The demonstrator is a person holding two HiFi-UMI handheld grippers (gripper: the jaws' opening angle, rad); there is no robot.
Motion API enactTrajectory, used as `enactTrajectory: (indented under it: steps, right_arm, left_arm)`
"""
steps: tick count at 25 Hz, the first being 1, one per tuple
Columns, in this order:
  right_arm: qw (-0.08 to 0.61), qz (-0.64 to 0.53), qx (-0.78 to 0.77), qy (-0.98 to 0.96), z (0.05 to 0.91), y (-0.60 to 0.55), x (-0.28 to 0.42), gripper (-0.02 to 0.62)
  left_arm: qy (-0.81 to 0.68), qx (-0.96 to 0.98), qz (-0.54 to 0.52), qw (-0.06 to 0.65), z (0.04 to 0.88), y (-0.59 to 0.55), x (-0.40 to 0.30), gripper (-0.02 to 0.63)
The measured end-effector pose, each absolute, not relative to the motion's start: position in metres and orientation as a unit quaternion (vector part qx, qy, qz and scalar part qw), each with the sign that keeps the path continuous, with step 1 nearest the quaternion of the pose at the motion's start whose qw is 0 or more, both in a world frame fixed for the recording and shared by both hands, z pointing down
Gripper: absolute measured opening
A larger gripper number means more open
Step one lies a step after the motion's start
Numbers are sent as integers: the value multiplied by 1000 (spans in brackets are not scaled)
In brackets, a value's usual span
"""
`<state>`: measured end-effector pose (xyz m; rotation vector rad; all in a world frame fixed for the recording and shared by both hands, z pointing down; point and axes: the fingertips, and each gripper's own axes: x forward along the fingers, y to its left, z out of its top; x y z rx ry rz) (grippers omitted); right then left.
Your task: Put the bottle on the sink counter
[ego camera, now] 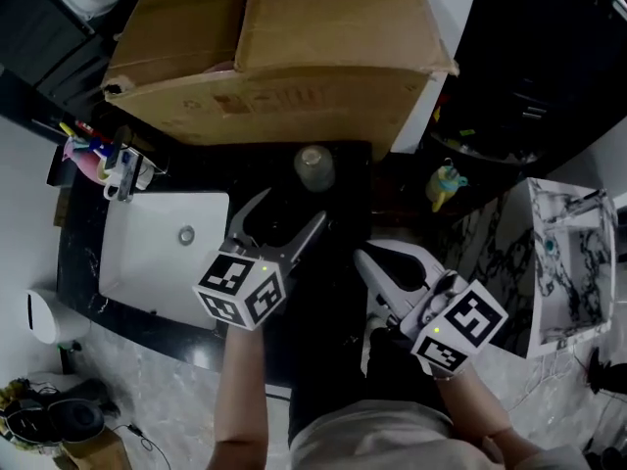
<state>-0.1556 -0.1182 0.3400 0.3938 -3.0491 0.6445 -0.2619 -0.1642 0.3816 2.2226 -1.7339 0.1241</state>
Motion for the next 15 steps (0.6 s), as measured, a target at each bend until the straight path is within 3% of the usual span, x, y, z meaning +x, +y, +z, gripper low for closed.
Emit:
enactTrajectory:
  steps: [11,15]
  right_arm:
    - [-19,144,46,-988,292,-74,-127,2]
    - [-27,135,33,-990,282,-61,-115,2]
  left_arm:
    - [-664,742,-29,84,301,-101,-226,358]
    - [-672,738,-37,58,279,-76,-204,278]
